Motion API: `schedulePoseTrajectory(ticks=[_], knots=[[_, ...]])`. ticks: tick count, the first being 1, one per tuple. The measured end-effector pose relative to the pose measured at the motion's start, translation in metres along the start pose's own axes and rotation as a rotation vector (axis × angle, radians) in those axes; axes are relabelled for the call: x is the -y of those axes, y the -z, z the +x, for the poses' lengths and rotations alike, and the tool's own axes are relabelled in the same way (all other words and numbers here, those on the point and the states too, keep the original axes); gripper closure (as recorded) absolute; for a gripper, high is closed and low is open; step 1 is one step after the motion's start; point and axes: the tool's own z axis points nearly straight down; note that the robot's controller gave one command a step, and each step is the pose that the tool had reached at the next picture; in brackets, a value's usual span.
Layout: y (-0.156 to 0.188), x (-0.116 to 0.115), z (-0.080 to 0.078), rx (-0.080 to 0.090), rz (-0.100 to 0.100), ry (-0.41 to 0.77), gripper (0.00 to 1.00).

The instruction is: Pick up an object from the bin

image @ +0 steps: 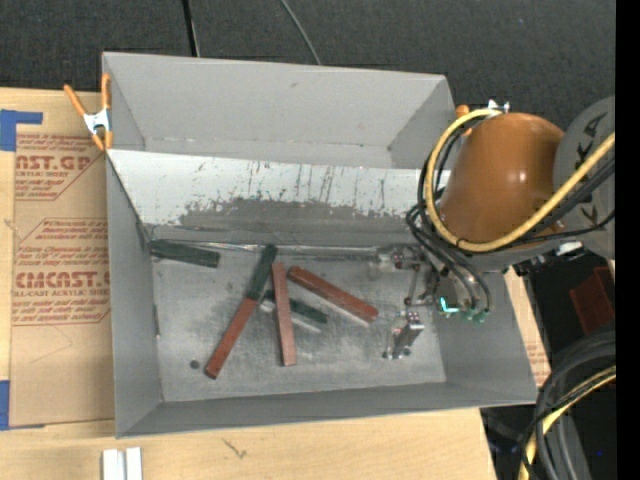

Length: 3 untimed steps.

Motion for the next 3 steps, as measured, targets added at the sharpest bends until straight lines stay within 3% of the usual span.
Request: schedulePoseTrajectory(ticks=[1,2,3], knots=[[0.004,0.0,-0.002,0.008,0.0,0.0,0.0],[-0.077,-0.039,-0.049,0.014,-0.002,-0.095,0.0],[-0.081,-0.044,-0.066,0.005,0.0,-0.083,0.0]])
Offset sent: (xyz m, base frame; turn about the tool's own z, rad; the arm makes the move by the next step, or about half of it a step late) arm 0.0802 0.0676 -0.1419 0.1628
